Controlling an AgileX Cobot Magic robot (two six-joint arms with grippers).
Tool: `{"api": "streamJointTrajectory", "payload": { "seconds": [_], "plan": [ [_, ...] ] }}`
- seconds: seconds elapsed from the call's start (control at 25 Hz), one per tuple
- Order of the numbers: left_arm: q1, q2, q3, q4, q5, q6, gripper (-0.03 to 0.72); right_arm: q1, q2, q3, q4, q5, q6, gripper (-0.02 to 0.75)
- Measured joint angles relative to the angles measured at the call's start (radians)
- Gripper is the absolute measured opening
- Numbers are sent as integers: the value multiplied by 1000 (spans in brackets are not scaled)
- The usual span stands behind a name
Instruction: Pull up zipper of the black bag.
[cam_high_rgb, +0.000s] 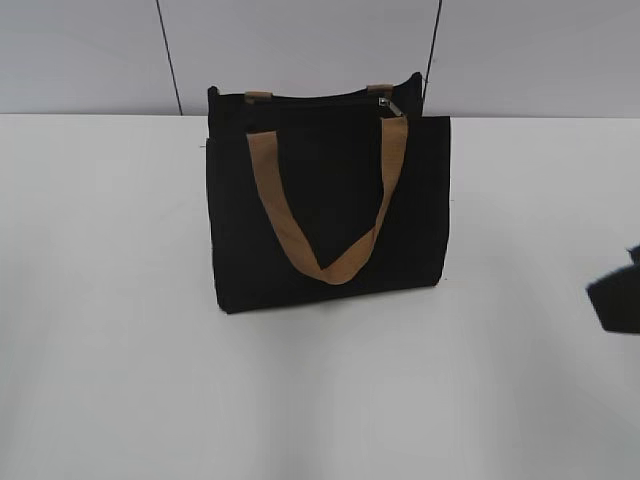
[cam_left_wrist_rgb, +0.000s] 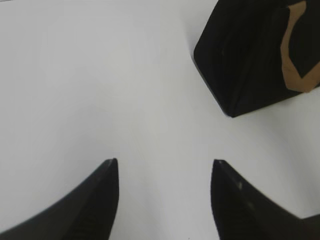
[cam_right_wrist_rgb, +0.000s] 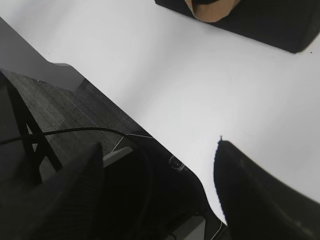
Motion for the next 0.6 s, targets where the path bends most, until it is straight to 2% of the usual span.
{"api": "streamJointTrajectory", "payload": {
  "seconds": [0.08, 0.24, 0.48, 0.6],
  "plan": [
    [0, -85, 38, -29, 22, 26, 433, 0, -118, 57, -34, -5, 37, 522],
    [0, -230, 91, -59, 69, 78, 433, 2, -364, 119, -181, -3, 139, 522],
    [0, -379, 99, -87, 102, 155, 429, 2, -681, 211, -368, 8, 312, 520],
    [0, -418, 100, -105, 119, 186, 428, 2, -817, 277, -450, 10, 372, 491]
  ]
}}
